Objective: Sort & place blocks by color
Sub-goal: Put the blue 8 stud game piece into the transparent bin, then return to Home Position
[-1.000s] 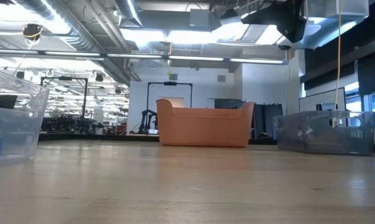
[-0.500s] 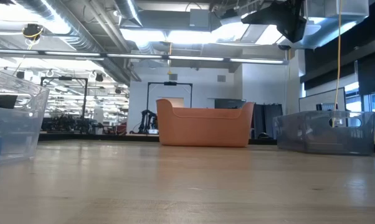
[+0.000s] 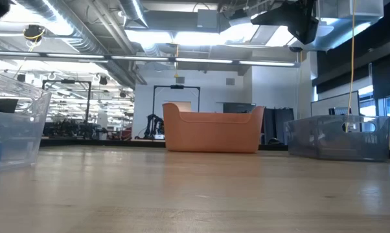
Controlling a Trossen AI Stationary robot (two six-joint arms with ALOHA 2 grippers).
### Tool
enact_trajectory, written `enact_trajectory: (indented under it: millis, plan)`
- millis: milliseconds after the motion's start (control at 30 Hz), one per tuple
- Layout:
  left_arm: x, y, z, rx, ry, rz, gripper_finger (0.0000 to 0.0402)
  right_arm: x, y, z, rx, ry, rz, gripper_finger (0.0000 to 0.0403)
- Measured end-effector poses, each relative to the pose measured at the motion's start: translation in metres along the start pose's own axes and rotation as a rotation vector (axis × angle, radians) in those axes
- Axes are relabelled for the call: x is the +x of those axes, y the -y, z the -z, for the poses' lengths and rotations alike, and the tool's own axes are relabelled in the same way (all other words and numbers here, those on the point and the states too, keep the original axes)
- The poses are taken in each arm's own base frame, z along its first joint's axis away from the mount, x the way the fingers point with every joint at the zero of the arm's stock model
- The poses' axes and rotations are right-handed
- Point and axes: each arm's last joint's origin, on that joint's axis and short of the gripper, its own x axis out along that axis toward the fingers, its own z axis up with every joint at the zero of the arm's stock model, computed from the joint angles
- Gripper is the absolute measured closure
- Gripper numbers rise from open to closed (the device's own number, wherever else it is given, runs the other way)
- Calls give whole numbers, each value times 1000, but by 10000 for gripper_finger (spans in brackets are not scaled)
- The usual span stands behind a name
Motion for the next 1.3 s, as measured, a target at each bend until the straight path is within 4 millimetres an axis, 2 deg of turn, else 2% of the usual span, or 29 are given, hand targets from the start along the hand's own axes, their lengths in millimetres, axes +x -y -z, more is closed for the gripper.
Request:
enact_trajectory:
  millis: [267, 467, 567, 700, 767, 933, 1100, 1200, 1300]
  plan:
    - [1, -21, -1, -65, -70, -81, 195, 0, 0, 0, 1, 0, 0, 115]
    - [1, -28, -3, -120, -103, -33, 192, 0, 0, 0, 0, 0, 0, 115]
    - [-6, -32, -5, -201, -98, 14, 192, 0, 0, 0, -1, 0, 0, 115]
    - [-31, -38, -6, -246, -19, 61, 189, 0, 0, 0, -2, 0, 0, 115]
    - [-50, -42, -7, -243, 94, 32, 191, 0, 0, 0, -1, 0, 0, 115]
    - [-103, -62, 4, -274, 436, -181, 198, 0, 0, 0, 0, 0, 0, 115]
    - [-147, -84, 25, -325, 725, -394, 224, 0, 0, 0, 0, 0, 0, 115]
    - [-156, -93, 38, -330, 833, -450, 259, 0, 0, 0, 1, 0, 0, 115]
    - [-155, -101, 54, -347, 905, -462, 309, 0, 0, 0, 1, 0, 1, 115]
